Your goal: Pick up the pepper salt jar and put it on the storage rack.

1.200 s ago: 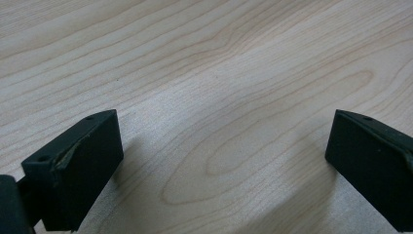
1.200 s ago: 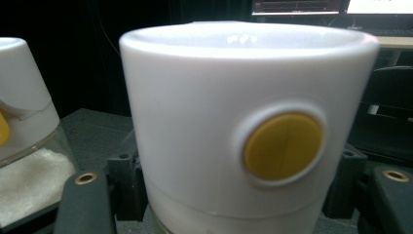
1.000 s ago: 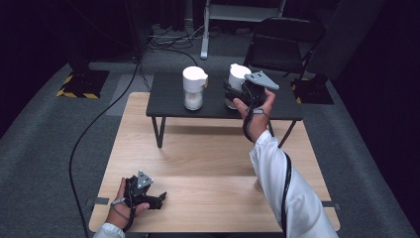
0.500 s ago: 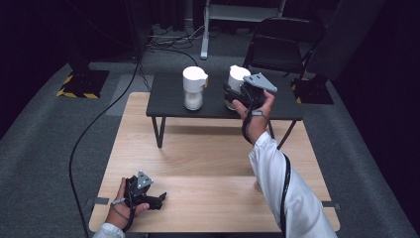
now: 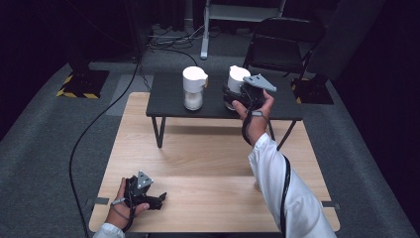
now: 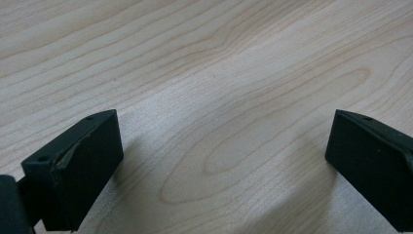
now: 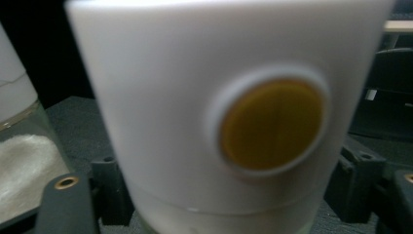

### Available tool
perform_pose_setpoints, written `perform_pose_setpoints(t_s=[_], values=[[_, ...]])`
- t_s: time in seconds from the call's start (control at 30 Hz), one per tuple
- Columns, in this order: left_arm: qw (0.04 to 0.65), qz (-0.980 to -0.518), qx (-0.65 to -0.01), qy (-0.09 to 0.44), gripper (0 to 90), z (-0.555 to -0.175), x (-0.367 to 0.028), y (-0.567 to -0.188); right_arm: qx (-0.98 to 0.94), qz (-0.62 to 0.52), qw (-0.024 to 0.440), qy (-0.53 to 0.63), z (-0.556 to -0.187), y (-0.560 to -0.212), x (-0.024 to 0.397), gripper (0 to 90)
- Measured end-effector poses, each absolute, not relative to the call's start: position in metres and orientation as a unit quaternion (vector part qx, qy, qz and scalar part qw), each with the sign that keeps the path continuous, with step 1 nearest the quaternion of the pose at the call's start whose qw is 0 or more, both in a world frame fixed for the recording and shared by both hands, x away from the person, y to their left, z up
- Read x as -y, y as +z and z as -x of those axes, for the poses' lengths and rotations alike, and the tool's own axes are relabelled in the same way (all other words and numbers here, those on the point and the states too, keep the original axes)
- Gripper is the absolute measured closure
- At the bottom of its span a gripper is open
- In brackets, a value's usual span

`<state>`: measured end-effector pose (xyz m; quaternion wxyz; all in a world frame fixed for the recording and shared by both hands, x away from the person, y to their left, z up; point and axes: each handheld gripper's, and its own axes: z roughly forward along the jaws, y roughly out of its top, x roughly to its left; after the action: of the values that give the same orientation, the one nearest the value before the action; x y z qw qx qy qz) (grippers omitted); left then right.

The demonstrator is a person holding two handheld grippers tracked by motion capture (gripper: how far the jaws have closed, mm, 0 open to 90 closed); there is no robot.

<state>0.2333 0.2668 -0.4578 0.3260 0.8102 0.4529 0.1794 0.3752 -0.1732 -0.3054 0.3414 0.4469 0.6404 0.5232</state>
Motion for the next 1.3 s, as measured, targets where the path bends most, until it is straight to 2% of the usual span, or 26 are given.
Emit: perform_pose_setpoints(t_s=[0.1, 0.2, 0.27, 0.57, 0.83, 1.03, 1.3], values=[[0.326, -0.81, -0.453, 0.179, 0.2, -0.233, -0.267, -0.458, -0.642, -0.448, 0.338, 0.522, -0.377, -0.306, 0.175, 17.9], [0.326, -0.81, -0.453, 0.178, 0.2, -0.233, -0.267, -0.458, -0.648, -0.446, 0.33, 0.522, -0.38, -0.303, 0.178, 18.8], [0.326, -0.81, -0.453, 0.179, 0.2, -0.233, -0.267, -0.458, -0.65, -0.445, 0.336, 0.517, -0.38, -0.302, 0.176, 14.3], [0.326, -0.811, -0.453, 0.179, 0.2, -0.233, -0.267, -0.458, -0.672, -0.434, 0.335, 0.498, -0.381, -0.296, 0.179, 5.7], [0.326, -0.81, -0.453, 0.179, 0.2, -0.233, -0.267, -0.458, -0.686, -0.422, 0.325, 0.495, -0.384, -0.293, 0.185, 2.1], [0.326, -0.81, -0.453, 0.179, 0.2, -0.233, -0.267, -0.458, -0.695, -0.412, 0.33, 0.488, -0.383, -0.293, 0.185, 1.8], [0.326, -0.811, -0.452, 0.179, 0.3, -0.233, -0.267, -0.458, -0.708, -0.397, 0.312, 0.493, -0.385, -0.292, 0.195, 1.3]])
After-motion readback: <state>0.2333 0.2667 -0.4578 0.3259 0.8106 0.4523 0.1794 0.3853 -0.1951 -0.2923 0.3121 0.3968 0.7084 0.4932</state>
